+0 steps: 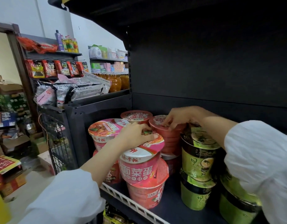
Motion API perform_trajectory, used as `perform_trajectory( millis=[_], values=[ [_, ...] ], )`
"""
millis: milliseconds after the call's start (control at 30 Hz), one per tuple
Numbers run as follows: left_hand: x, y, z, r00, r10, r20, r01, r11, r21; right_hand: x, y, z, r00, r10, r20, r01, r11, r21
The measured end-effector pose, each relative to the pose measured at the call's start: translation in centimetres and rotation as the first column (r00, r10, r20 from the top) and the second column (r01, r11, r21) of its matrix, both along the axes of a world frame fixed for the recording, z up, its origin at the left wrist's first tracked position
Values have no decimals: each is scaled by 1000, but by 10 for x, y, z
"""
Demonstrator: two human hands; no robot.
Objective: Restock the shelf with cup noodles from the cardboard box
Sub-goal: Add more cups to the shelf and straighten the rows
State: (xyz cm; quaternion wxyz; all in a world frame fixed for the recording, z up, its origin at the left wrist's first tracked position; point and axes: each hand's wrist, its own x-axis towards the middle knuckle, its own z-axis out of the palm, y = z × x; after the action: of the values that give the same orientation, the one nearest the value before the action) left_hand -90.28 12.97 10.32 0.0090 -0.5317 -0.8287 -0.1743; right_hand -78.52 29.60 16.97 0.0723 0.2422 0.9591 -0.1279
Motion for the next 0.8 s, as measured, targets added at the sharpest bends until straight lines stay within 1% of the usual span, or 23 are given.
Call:
perform_trajectory(
  millis=[33, 67, 100, 200, 267, 333, 367, 433, 500, 533, 667, 733, 800],
  values=[
    [-1, 1, -1, 1000, -3, 4, 3, 1000, 0, 4, 4, 3, 1000, -28, -11, 27, 996, -85],
    [-3, 3, -1, 1000, -3, 8, 3, 1000, -1, 4, 6, 3, 998, -54, -43, 48, 990, -129],
    [-3, 4, -1, 1000, -8, 9, 8, 1000, 3, 1, 6, 2, 992, -90, -84, 78, 988, -132],
    [-3, 4, -1, 1000, 0, 7, 0, 1000, 2, -19, -2, -12, 981, -144, -129, 153, 986, 64],
    [-1, 2, 0, 1000, 6, -8, -6, 1000, 10, -30, -6, -22, 981, -124, -149, 141, 985, 104],
    [0, 2, 1, 1000, 0, 1, 0, 1000, 31, -30, -6, -18, 994, -78, -82, 87, 990, 107],
    [-1, 2, 1, 1000, -2, 16, 2, 999, 37, -28, -6, -13, 998, -54, -27, 56, 995, 84],
    [-1, 2, 0, 1000, 0, 31, -1, 999, 33, -21, -4, -2, 999, -18, 37, 18, 1000, -17],
    [-1, 1, 0, 999, 1, 32, -1, 1000, 23, -16, -4, 3, 999, -23, 43, 26, 996, -83],
    [0, 1, 0, 999, 0, 33, -1, 1000, 23, -17, -4, 3, 1000, -27, 14, 28, 996, -83],
    [3, 0, 4, 999, -3, 45, 2, 999, 36, -28, -13, -13, 984, -95, -154, 106, 992, 65],
    [3, 0, 4, 999, -1, 41, 0, 999, 33, -33, -13, -22, 987, -57, -154, 73, 992, 104],
    [2, 0, 3, 999, 2, 39, -3, 1000, 28, -30, -11, -20, 995, 1, -99, 9, 994, 107]
  ],
)
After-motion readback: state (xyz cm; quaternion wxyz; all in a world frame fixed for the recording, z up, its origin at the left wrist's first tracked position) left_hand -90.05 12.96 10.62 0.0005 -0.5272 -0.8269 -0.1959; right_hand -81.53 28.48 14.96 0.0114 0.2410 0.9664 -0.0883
